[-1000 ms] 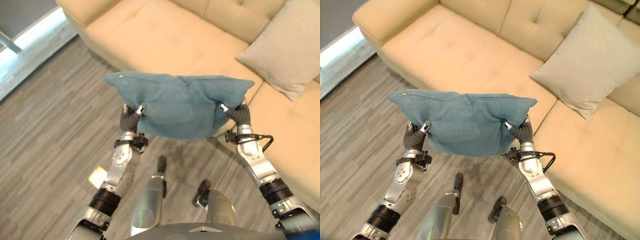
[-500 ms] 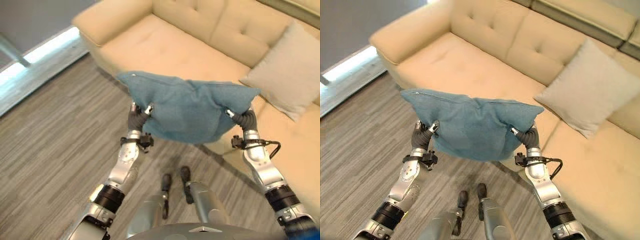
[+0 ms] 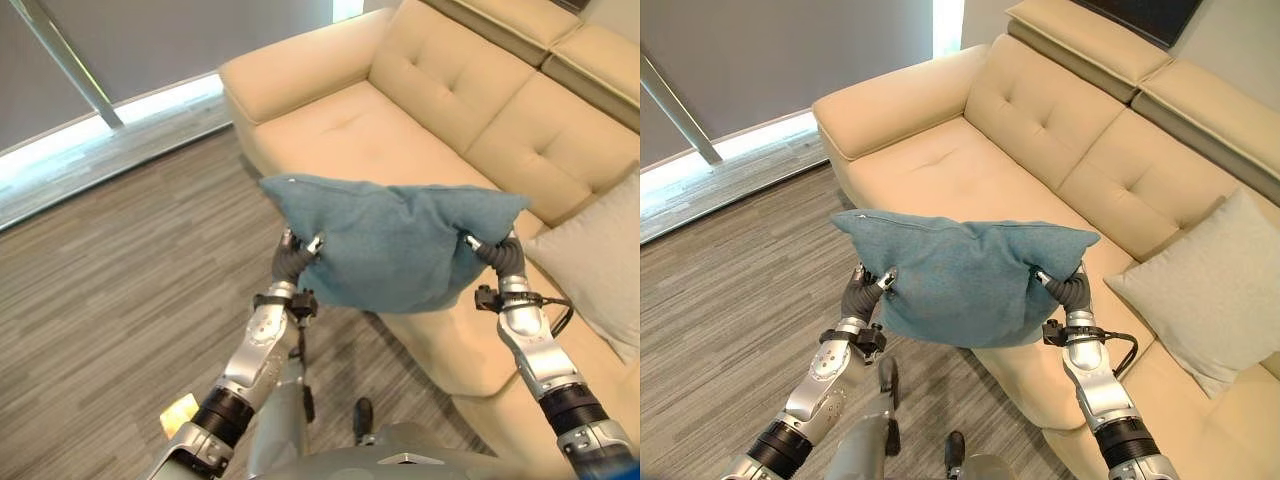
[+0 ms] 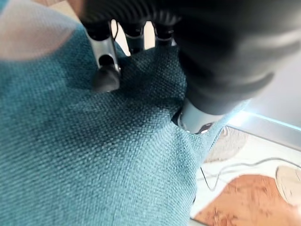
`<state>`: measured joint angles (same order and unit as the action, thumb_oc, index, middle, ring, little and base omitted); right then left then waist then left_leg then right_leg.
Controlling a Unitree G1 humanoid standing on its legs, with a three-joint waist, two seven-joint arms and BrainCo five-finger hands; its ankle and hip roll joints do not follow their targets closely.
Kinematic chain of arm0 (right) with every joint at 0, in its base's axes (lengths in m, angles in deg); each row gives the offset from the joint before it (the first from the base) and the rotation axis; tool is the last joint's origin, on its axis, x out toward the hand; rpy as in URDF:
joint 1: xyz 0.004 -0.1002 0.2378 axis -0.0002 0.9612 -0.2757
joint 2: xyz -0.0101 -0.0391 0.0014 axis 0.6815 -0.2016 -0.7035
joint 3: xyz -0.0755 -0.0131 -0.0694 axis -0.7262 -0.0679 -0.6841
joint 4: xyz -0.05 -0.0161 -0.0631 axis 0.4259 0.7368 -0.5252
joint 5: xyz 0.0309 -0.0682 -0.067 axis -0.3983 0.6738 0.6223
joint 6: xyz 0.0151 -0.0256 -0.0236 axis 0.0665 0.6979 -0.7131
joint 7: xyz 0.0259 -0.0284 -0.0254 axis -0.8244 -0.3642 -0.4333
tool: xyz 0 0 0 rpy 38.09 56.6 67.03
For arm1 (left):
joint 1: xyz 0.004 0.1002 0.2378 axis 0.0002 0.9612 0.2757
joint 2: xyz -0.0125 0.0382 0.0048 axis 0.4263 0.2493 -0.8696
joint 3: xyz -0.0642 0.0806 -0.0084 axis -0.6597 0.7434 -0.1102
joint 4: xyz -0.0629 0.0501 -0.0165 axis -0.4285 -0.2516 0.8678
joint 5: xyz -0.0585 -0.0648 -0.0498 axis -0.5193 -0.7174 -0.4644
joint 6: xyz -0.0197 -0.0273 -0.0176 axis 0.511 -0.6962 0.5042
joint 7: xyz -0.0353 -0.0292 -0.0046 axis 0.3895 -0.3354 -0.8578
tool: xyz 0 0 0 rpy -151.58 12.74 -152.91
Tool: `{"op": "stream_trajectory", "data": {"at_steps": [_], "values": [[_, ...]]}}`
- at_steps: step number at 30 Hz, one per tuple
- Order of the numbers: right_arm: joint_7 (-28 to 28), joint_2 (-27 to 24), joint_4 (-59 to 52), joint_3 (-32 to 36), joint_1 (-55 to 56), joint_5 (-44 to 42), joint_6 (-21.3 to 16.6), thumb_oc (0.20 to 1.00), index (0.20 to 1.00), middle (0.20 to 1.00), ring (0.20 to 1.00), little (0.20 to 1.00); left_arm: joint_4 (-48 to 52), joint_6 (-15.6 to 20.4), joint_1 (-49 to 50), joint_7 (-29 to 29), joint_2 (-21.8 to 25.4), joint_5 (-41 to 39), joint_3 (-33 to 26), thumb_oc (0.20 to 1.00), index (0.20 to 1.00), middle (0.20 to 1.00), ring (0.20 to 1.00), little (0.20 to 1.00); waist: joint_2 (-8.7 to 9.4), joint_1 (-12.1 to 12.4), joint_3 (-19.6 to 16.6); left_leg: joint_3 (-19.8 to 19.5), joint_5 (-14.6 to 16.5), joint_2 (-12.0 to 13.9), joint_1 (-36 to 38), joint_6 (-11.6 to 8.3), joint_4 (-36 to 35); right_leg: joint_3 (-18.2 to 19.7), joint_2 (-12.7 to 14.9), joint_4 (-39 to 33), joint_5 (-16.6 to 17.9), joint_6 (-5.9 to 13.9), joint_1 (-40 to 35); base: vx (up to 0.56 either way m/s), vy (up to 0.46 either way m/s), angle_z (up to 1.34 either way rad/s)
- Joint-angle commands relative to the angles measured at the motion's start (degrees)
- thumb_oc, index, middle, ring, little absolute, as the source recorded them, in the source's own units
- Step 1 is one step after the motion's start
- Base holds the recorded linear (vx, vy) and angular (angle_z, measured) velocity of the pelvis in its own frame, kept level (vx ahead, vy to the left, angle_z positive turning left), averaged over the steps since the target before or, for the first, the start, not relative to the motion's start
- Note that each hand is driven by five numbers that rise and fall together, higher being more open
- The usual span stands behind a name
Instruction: Pick up all the scattered cushions and arrange them neatly on the sofa.
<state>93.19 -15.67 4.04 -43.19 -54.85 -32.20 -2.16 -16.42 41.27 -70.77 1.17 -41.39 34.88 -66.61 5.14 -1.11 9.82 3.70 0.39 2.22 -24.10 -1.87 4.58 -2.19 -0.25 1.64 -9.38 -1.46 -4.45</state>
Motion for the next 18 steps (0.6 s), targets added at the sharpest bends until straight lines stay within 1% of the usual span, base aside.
{"op": "stream_trajectory", "data": {"at_steps": [1, 2, 3, 4, 5, 6, 7, 8, 9, 10, 11, 12, 13, 14, 15, 16, 17, 18], "values": [[-1.73, 2.29, -5.40, 0.13, -3.40, 0.04, -4.61, 0.200, 0.200, 0.200, 0.200, 0.200, 7.33, 4.21, -2.41, -5.28, -0.67, 4.08, 3.43, 0.200, 0.200, 0.200, 0.200, 0.200, 0.69, 0.42, -4.23, 2.83, 5.13, -1.34, 7.28, 2.14, 8.27, 0.30, 3.15, 12.96, 0.12, 6.38, 5.61, 0.23, 0.210, -1.68], [-1.92, 2.62, -5.32, 0.06, -3.65, 0.39, -4.26, 0.200, 0.200, 0.200, 0.200, 0.200, 7.24, 4.11, -2.40, -5.17, -0.44, 4.05, 3.34, 0.200, 0.200, 0.200, 0.200, 0.200, 0.60, 0.29, -4.01, 3.64, 5.89, -1.62, 8.36, 3.10, 8.59, 0.05, 4.46, 17.52, 3.00, 7.76, 7.84, 0.22, 0.202, -1.54], [-2.29, 2.83, -5.65, 0.09, -3.86, 0.54, -4.18, 0.200, 0.200, 0.200, 0.200, 0.200, 7.62, 4.25, -2.39, -5.14, -0.02, 4.25, 3.32, 0.200, 0.200, 0.200, 0.200, 0.200, 0.69, -0.19, -3.46, 4.40, 6.67, -1.78, 9.94, 3.92, 8.56, 0.45, 5.38, 22.67, 6.70, 9.27, 10.00, 0.20, 0.195, -0.49], [-2.32, 3.04, -5.60, 0.17, -4.17, 0.32, -4.29, 0.200, 0.200, 0.200, 0.200, 0.200, 7.76, 4.30, -2.40, -5.00, 0.37, 4.50, 3.27, 0.200, 0.200, 0.200, 0.200, 0.200, 0.41, -0.62, -3.08, 5.01, 7.17, -1.53, 11.08, 4.59, 8.32, 0.33, 5.95, 26.88, 8.64, 10.32, 12.02, 0.18, 0.179, -0.33], [-2.23, 3.43, -5.61, 0.36, -4.25, -0.20, -4.58, 0.200, 0.200, 0.200, 0.200, 0.200, 7.67, 4.44, -2.46, -4.84, 0.50, 4.78, 3.30, 0.200, 0.200, 0.200, 0.200, 0.200, -0.10, -0.83, -3.19, 5.38, 7.52, -1.32, 11.92, 4.97, 7.61, 0.01, 5.99, 28.60, 9.15, 10.61, 13.51, 0.19, 0.165, -0.22], [-2.37, 3.68, -5.84, 0.73, -4.00, -0.49, -4.73, 0.200, 0.200, 0.200, 0.200, 0.200, 7.53, 4.30, -2.51, -4.89, 0.50, 5.31, 3.34, 0.200, 0.200, 0.200, 0.200, 0.200, -0.36, -1.19, -3.25, 5.60, 8.10, -1.45, 13.41, 5.27, 6.95, -0.23, 5.80, 30.20, 9.41, 10.36, 15.14, 0.24, 0.155, -0.07], [-2.60, 3.60, -6.04, 1.05, -3.68, -0.69, -4.84, 0.200, 0.200, 0.200, 0.200, 0.200, 7.31, 4.31, -2.59, -5.03, 0.27, 5.49, 3.37, 0.200, 0.200, 0.200, 0.200, 0.200, -0.61, -1.71, -3.20, 5.35, 8.66, -1.93, 14.95, 5.41, 6.11, -0.33, 5.03, 30.14, 8.79, 9.59, 16.93, 0.19, 0.107, -0.05], [-2.62, 3.56, -6.07, 1.06, -3.64, -0.70, -4.83, 0.200, 0.200, 0.200, 0.200, 0.200, 7.28, 4.33, -2.58, -5.04, 0.23, 5.50, 3.38, 0.200, 0.200, 0.200, 0.200, 0.200, -0.57, -1.75, -3.13, 5.32, 8.76, -2.03, 15.11, 5.41, 6.07, -0.34, 5.13, 30.34, 8.56, 9.60, 16.87, 0.32, 0.100, -0.05], [-2.96, 3.16, -5.67, 1.53, -3.49, -0.99, -4.73, 0.200, 0.200, 0.200, 0.200, 0.200, 6.86, 4.38, -2.74, -5.35, -0.19, 5.49, 3.29, 0.200, 0.200, 0.200, 0.200, 0.200, -0.70, -3.08, -3.20, 4.64, 9.53, -3.01, 18.27, 5.19, 3.79, -0.89, 3.58, 25.02, 6.23, 8.50, 18.58, 0.32, 0.053, -0.01], [-3.00, 3.04, -5.45, 1.58, -3.46, -1.23, -4.83, 0.200, 0.200, 0.200, 0.200, 0.200, 6.85, 4.39, -2.76, -5.33, -0.32, 5.37, 3.28, 0.200, 0.200, 0.200, 0.200, 0.200, -0.61, -3.37, -3.13, 4.77, 10.05, -3.40, 19.71, 5.05, 2.87, -2.55, 3.72, 21.54, 6.29, 8.19, 19.91, 0.41, 0.039, 0.04], [-2.90, 3.15, -5.21, 1.72, -3.52, -1.67, -4.84, 0.200, 0.200, 0.200, 0.200, 0.200, 6.86, 4.50, -2.93, -5.36, -0.48, 4.88, 3.04, 0.200, 0.200, 0.200, 0.200, 0.200, -0.04, -3.35, -3.11, 5.43, 10.71, -3.99, 20.75, 4.68, 2.28, -5.75, 5.30, 16.48, 6.99, 8.30, 21.56, 0.32, -0.022, -0.01], [-2.80, 3.19, -4.86, 1.71, -3.84, -1.76, -4.74, 0.200, 0.200, 0.200, 0.200, 0.200, 6.91, 4.57, -3.04, -5.23, -0.37, 4.50, 2.57, 0.200, 0.200, 0.200, 0.200, 0.200, 0.34, -2.96, -3.12, 6.39, 11.47, -4.11, 22.00, 4.06, 1.92, -11.72, 7.30, 11.86, 8.19, 8.65, 22.40, 0.29, -0.047, 0.02], [-2.47, 3.04, -4.57, 1.63, -4.15, -1.48, -4.89, 0.200, 0.200, 0.200, 0.200, 0.200, 6.99, 4.83, -3.05, -5.42, -0.15, 4.40, 2.23, 0.200, 0.200, 0.200, 0.200, 0.200, 0.43, -2.61, -3.02, 7.41, 11.95, -3.88, 22.67, 3.50, 1.83, -17.23, 8.55, 8.26, 8.66, 8.99, 22.23, 0.30, -0.042, -0.21], [-2.84, 2.88, -4.45, 1.66, -4.13, -1.57, -4.73, 0.200, 0.200, 0.200, 0.200, 0.200, 7.22, 5.07, -2.69, -6.31, -0.13, 3.86, 2.31, 0.200, 0.200, 0.200, 0.200, 0.200, 0.29, -2.86, -2.96, 7.03, 12.73, -3.71, 23.36, 3.18, 2.52, -18.38, 7.75, 6.83, 8.29, 8.70, 20.74, 0.29, -0.050, -0.38], [-2.96, 2.52, -4.64, 2.27, -3.80, -1.40, -4.76, 0.200, 0.200, 0.200, 0.200, 0.200, 7.11, 4.86, -2.49, -6.64, -0.34, 4.42, 2.38, 0.200, 0.200, 0.200, 0.200, 0.200, 0.62, -3.16, -3.27, 7.08, 13.81, -3.89, 23.73, 3.08, 4.00, -17.35, 7.77, 6.87, 8.94, 8.82, 20.38, 0.31, -0.058, -0.42], [-3.13, 2.56, -4.57, 2.61, -3.46, -1.42, -4.78, 0.200, 0.200, 0.200, 0.200, 0.200, 6.57, 4.43, -2.45, -7.07, -0.80, 4.67, 2.78, 0.200, 0.200, 0.200, 0.200, 0.200, 0.98, -3.61, -3.66, 6.72, 14.50, -4.27, 23.95, 2.75, 5.51, -14.89, 6.65, 7.17, 9.18, 8.33, 20.01, 0.20, -0.049, -0.17], [-3.13, 2.58, -4.58, 2.63, -3.47, -1.42, -4.78, 0.200, 0.200, 0.200, 0.200, 0.200, 6.55, 4.44, -2.48, -7.08, -0.78, 4.68, 2.79, 0.200, 0.200, 0.200, 0.200, 0.200, 1.14, -3.65, -3.74, 6.72, 14.27, -4.42, 23.76, 2.78, 5.46, -14.87, 6.78, 7.01, 9.39, 8.30, 20.13, 0.31, -0.119, -0.03], [-3.10, 1.97, -5.22, 4.24, -2.02, -1.27, -5.10, 0.200, 0.200, 0.200, 0.200, 0.200, 6.03, 4.78, -2.52, -7.93, -1.75, 4.39, 2.79, 0.200, 0.200, 0.200, 0.200, 0.200, 1.53, -4.37, -5.04, 8.64, 14.77, -3.02, 24.11, 0.11, 11.47, -16.28, 6.92, 4.26, 10.33, 7.41, 16.58, 0.27, -0.159, 0.12]]}}
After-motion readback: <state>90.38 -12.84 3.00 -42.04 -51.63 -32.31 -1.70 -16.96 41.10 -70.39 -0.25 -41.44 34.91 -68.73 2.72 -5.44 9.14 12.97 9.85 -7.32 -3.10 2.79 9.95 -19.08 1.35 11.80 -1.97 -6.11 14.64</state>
